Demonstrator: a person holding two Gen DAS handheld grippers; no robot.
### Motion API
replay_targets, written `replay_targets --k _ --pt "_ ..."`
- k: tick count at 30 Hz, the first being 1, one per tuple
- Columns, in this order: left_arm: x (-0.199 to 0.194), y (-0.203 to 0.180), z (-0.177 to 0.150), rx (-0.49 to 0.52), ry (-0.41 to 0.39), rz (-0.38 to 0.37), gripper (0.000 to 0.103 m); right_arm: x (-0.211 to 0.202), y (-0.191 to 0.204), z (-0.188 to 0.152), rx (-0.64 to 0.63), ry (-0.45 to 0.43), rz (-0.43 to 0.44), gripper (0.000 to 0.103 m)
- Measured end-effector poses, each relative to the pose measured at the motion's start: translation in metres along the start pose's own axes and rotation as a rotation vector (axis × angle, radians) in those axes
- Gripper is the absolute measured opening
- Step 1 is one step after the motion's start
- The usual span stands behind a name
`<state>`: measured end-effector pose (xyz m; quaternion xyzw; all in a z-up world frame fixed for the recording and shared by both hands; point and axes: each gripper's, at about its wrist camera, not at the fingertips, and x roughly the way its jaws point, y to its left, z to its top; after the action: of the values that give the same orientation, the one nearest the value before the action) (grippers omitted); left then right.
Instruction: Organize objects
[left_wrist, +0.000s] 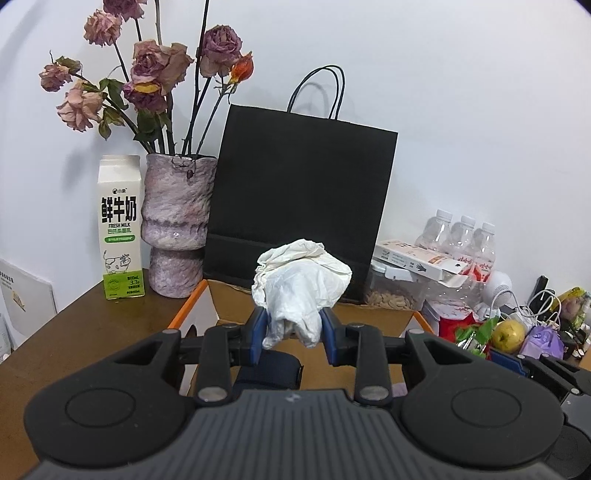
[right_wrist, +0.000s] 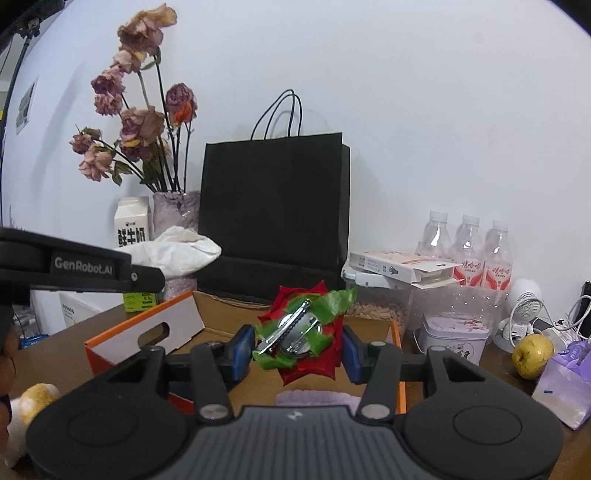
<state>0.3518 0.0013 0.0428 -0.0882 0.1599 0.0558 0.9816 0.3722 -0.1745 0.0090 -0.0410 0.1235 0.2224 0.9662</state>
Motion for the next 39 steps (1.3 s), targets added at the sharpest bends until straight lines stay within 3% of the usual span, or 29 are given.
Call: replay_targets --k 14,16,20,21,24,39 --pt "0.051 0.003 -0.005 0.04 0.075 0.028 0.036 0.05 -0.012 -0.002 -0.011 0.066 0.01 0.048" --pt "0.055 0.005 -0.005 0.041 0.085 0.042 0.051 0.055 -0.011 -0.004 -0.016 0.078 0.016 0.051" --pt "0.059 0.006 -0.007 0.053 0.084 0.083 0.088 0.06 -0.011 -0.008 -0.015 0.097 0.023 0.094" --pt "0.06 0.007 -0.007 0.054 0.085 0.088 0.103 0.06 -0.01 -0.009 -0.014 0.096 0.023 0.097" --pt "0.061 0.007 -0.009 0.061 0.081 0.111 0.103 0.059 -0.012 -0.009 -0.003 0.095 0.014 0.103" --pt "0.055 0.01 -0.008 0.036 0.071 0.112 0.103 0.058 -0.012 -0.011 0.007 0.115 0.008 0.103"
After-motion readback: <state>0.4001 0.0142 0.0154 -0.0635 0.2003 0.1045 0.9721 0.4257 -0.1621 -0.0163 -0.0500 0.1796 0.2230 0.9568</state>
